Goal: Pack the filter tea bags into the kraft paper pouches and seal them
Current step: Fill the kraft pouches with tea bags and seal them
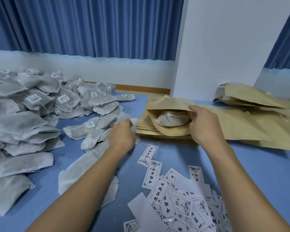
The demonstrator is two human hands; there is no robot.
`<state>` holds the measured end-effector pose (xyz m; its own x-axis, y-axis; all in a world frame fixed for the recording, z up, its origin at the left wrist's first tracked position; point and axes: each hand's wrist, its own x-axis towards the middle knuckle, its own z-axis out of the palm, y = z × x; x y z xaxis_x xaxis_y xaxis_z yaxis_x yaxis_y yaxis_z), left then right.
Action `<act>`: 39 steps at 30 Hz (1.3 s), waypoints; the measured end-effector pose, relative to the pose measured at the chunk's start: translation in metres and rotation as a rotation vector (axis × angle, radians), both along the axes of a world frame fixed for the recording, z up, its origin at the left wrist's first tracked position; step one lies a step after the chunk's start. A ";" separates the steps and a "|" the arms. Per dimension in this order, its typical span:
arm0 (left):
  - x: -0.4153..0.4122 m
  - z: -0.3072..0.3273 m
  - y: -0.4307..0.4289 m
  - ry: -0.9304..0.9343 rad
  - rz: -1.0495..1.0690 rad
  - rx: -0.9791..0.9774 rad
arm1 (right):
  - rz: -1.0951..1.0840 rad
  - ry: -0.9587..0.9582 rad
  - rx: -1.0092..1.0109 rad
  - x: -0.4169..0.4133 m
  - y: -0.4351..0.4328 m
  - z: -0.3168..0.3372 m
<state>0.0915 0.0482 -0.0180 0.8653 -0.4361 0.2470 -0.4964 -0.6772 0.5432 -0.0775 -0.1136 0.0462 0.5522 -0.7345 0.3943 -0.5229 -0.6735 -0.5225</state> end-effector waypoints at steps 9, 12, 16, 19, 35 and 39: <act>-0.060 0.025 0.012 -0.680 -0.034 -0.613 | -0.001 -0.001 0.008 0.001 0.001 0.003; -0.093 0.030 0.003 -0.904 -0.372 -0.539 | 0.067 -0.031 -0.003 -0.001 0.004 0.006; -0.104 0.035 -0.019 -0.640 -0.435 -0.017 | 0.139 -0.109 0.093 -0.006 0.008 0.014; -0.094 0.044 -0.046 -0.400 -0.416 0.100 | 0.187 -0.091 0.088 -0.007 0.013 0.019; -0.084 0.068 -0.084 -0.182 -0.397 -0.004 | 0.206 -0.192 0.041 -0.014 0.001 0.022; -0.136 0.036 -0.023 -0.250 -0.478 -0.745 | 0.221 -0.220 0.040 -0.012 0.007 0.020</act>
